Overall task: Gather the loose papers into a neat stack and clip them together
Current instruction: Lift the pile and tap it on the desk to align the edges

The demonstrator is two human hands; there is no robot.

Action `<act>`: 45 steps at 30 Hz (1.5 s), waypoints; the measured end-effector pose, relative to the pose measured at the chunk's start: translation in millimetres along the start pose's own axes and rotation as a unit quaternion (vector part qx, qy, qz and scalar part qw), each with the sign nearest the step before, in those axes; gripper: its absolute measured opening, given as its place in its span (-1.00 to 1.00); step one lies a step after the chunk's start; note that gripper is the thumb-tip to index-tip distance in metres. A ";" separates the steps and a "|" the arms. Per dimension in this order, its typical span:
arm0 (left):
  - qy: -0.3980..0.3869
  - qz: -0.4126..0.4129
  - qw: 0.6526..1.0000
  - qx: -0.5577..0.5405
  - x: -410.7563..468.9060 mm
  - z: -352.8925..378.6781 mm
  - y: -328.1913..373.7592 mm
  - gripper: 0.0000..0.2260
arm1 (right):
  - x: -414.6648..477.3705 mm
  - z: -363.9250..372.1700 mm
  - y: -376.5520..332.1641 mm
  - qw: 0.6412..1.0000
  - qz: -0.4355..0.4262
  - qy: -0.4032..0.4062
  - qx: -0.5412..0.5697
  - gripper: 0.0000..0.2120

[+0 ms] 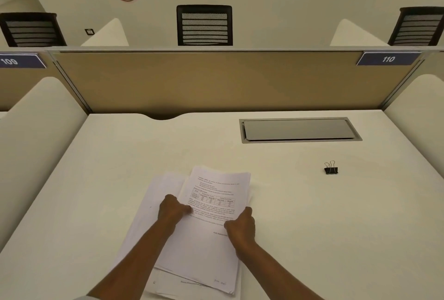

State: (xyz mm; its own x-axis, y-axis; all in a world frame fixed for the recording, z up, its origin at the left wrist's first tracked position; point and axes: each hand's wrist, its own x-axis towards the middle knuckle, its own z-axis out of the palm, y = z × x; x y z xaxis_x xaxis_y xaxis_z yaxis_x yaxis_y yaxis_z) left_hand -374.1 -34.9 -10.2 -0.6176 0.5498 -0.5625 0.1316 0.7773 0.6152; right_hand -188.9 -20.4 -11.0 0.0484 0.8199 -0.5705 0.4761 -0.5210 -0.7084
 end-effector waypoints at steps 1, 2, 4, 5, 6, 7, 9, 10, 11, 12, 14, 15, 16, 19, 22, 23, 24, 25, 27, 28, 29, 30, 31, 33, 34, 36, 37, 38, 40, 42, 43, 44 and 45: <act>-0.005 -0.001 1.000 -0.010 1.0 -0.2 -0.1 -0.56 | 0.0 -1.1 0.1 1.000 0.001 -0.009 0.017 -0.55; -0.006 -0.004 1.000 -0.016 0.5 -0.2 0.7 -0.58 | 1.1 -1.8 0.8 0.999 0.000 -0.020 0.036 -0.55; -0.003 -0.003 1.000 0.015 2.0 1.6 0.0 -0.59 | 2.8 -2.2 1.9 0.998 -0.002 -0.029 0.064 -0.52; -0.002 -0.003 0.999 0.051 2.5 3.2 -0.5 -0.56 | 3.2 -1.8 1.7 0.997 -0.005 -0.027 0.068 -0.50; 0.003 -0.007 0.997 0.078 0.8 4.6 0.0 -0.54 | 3.8 -1.0 1.9 0.997 -0.010 -0.022 0.068 -0.50; 0.008 -0.012 0.996 0.092 -0.1 6.1 -0.3 -0.53 | 2.9 -1.0 0.9 0.998 -0.012 -0.019 0.064 -0.51; 0.008 -0.017 0.997 0.081 -1.7 8.5 -0.1 -0.52 | 2.1 -0.7 1.5 0.997 -0.012 -0.022 0.072 -0.53; 0.006 -0.014 0.997 0.069 -2.1 8.9 0.2 -0.50 | 1.4 -1.2 2.0 0.996 -0.012 -0.025 0.081 -0.54; 0.003 -0.009 0.998 0.059 -1.2 9.0 0.1 -0.49 | 0.6 -2.0 2.6 0.995 -0.013 -0.027 0.092 -0.55; -0.003 0.000 0.999 0.049 -1.1 8.4 0.7 -0.49 | 0.7 -2.9 3.5 0.994 -0.018 -0.027 0.106 -0.55; -0.010 0.017 1.000 0.009 -0.8 5.4 2.2 -0.56 | -0.4 -5.5 4.0 0.989 -0.024 -0.023 0.142 -0.53; -0.015 0.018 1.000 -0.017 -0.6 3.9 2.9 -0.60 | -0.5 -6.9 2.9 0.986 -0.019 -0.020 0.164 -0.49; -0.021 0.014 0.999 -0.041 -0.6 3.0 3.3 -0.62 | 0.4 -7.8 1.2 0.983 -0.003 -0.019 0.183 -0.44; -0.029 0.003 0.996 -0.085 -0.8 1.0 4.5 -0.57 | 8.1 -10.0 -2.0 0.971 0.065 -0.041 0.228 -0.36; -0.038 -0.013 0.994 -0.103 -1.7 -0.7 7.6 -0.52 | 13.4 -17.0 -4.3 0.957 0.092 -0.115 0.251 -0.61; -0.042 -0.019 0.994 -0.103 -0.8 -1.2 7.5 -0.51 | 14.4 -19.6 -4.0 0.953 0.096 -0.136 0.253 -0.64; -0.044 -0.023 0.994 -0.095 -0.6 -1.9 7.7 -0.51 | 15.3 -21.8 -3.9 0.951 0.099 -0.149 0.252 -0.65; -0.044 -0.021 0.995 -0.088 -1.5 -2.9 7.7 -0.53 | 16.3 -23.2 -4.3 0.951 0.097 -0.155 0.250 -0.66; -0.044 -0.016 0.996 -0.079 -1.9 -3.8 5.6 -0.58 | 18.1 -25.0 -6.1 0.954 0.081 -0.153 0.244 -0.66; -0.045 -0.012 0.996 -0.079 -3.7 -4.9 5.9 -0.61 | 18.4 -26.1 -7.3 0.956 0.069 -0.149 0.242 -0.66; -0.048 -0.006 0.995 -0.085 -6.1 -6.6 7.1 -0.66 | 18.0 -27.7 -8.6 0.958 0.056 -0.146 0.241 -0.67; -0.055 0.003 0.994 -0.097 -10.2 -9.9 9.6 -0.72 | 16.3 -30.5 -10.2 0.958 0.042 -0.145 0.245 -0.67; -0.068 0.017 0.991 -0.113 -14.7 -13.9 12.9 -0.76 | 13.7 -34.6 -12.0 0.957 0.025 -0.145 0.251 -0.68; -0.099 0.055 0.982 -0.152 -23.4 -23.0 19.9 -0.75 | 7.5 -46.5 -17.2 0.953 -0.020 -0.144 0.267 -0.66; -0.111 0.075 0.976 -0.172 -29.4 -27.5 24.4 -0.69 | 4.4 -53.5 -20.5 0.951 -0.043 -0.137 0.274 -0.66; -0.127 0.120 0.963 -0.206 -41.3 -33.4 34.9 -0.65 | -3.3 -67.6 -29.9 0.946 -0.089 -0.117 0.288 -0.64; -0.133 0.142 0.955 -0.223 -47.9 -35.5 41.3 -0.65 | -7.1 -74.1 -35.4 0.943 -0.107 -0.108 0.296 -0.63; -0.139 0.164 0.947 -0.239 -54.4 -37.7 48.1 -0.65 | -11.1 -80.5 -41.3 0.940 -0.121 -0.100 0.303 -0.62; -0.146 0.202 0.930 -0.269 -66.1 -40.6 61.1 -0.67 | -20.1 -93.3 -52.4 0.934 -0.158 -0.085 0.310 -0.65; -0.146 0.240 0.917 -0.283 -72.4 -41.8 68.6 -0.68 | -29.7 -105.0 -60.7 0.927 -0.201 -0.063 0.309 -0.70; -0.146 0.258 0.911 -0.287 -74.8 -42.3 71.3 -0.69 | -33.6 -109.9 -63.0 0.925 -0.224 -0.048 0.304 -0.72; -0.147 0.277 0.905 -0.289 -76.6 -42.5 73.1 -0.69 | -36.8 -114.1 -63.5 0.923 -0.244 -0.033 0.294 -0.75; -0.150 0.293 0.899 -0.290 -77.7 -42.3 73.8 -0.69 | -38.6 -116.7 -62.6 0.923 -0.261 -0.019 0.283 -0.76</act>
State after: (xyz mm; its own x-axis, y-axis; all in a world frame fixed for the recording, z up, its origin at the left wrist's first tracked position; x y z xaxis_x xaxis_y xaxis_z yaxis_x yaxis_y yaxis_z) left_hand -349.2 -33.2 102.3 -0.3252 0.9381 -0.1191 -0.1146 0.0859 0.9897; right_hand -118.1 8.2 103.9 -0.0927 0.9909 -0.0975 -0.1091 -0.1075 -0.9882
